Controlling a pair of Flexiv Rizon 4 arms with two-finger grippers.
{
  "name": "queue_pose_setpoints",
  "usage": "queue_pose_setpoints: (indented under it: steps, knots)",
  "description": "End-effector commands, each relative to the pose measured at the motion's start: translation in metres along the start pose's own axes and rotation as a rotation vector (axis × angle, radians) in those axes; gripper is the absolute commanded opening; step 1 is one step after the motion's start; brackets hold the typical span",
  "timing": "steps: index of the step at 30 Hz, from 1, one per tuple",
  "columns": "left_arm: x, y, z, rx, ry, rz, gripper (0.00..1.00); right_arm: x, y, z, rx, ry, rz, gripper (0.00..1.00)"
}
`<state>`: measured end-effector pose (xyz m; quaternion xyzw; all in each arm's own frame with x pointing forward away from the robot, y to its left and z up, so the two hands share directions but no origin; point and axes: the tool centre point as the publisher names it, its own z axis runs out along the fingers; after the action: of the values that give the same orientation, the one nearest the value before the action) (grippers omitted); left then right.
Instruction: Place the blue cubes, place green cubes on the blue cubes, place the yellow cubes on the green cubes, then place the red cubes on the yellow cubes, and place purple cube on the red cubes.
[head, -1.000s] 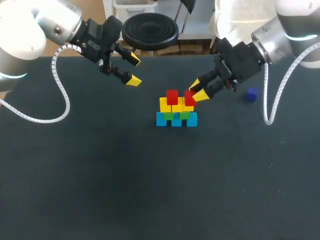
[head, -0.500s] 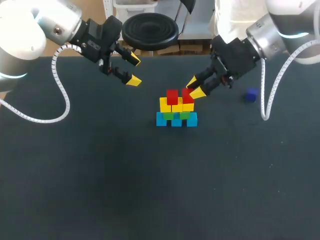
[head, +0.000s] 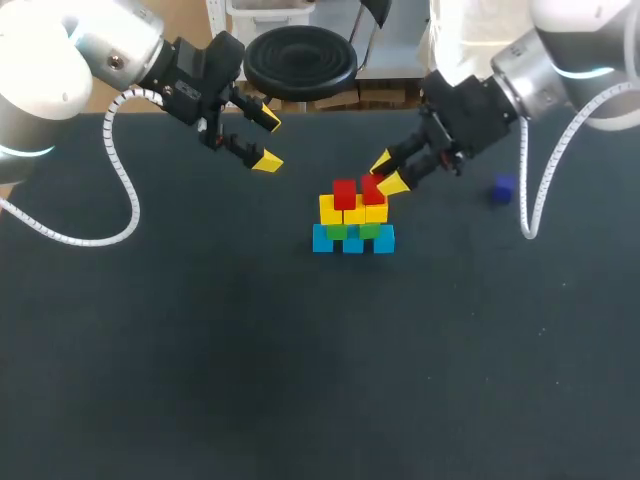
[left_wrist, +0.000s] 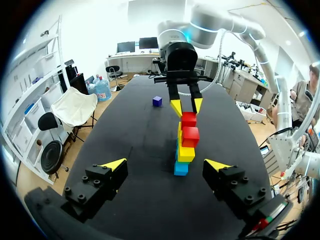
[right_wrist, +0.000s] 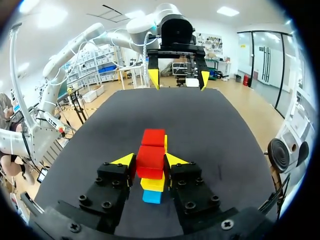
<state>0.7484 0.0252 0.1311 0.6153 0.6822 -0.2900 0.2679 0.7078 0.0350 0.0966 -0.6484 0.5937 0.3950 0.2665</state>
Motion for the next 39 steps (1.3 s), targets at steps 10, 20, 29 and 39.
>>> queue_pose_setpoints:
  steps: [10,20,29,39]
  knots:
    - [0.0,0.0011,0.0001,0.003,0.002,0.001,1.0,0.0015,0.0005,0.004,0.006,0.015,0.016,0.0]
    - [0.0,0.0011,0.0001,0.003,0.002,0.001,1.0,0.0032,-0.0014,0.0056,0.008,-0.001,0.012,0.0]
    - [0.0,0.0011,0.0001,0.003,0.002,0.001,1.0,0.0045,-0.0037,0.0067,-0.001,-0.006,0.012,0.0]
    - [0.0,0.0011,0.0001,0.003,0.002,0.001,1.0,0.0013,-0.0044,0.0084,-0.006,-0.015,0.005,0.0]
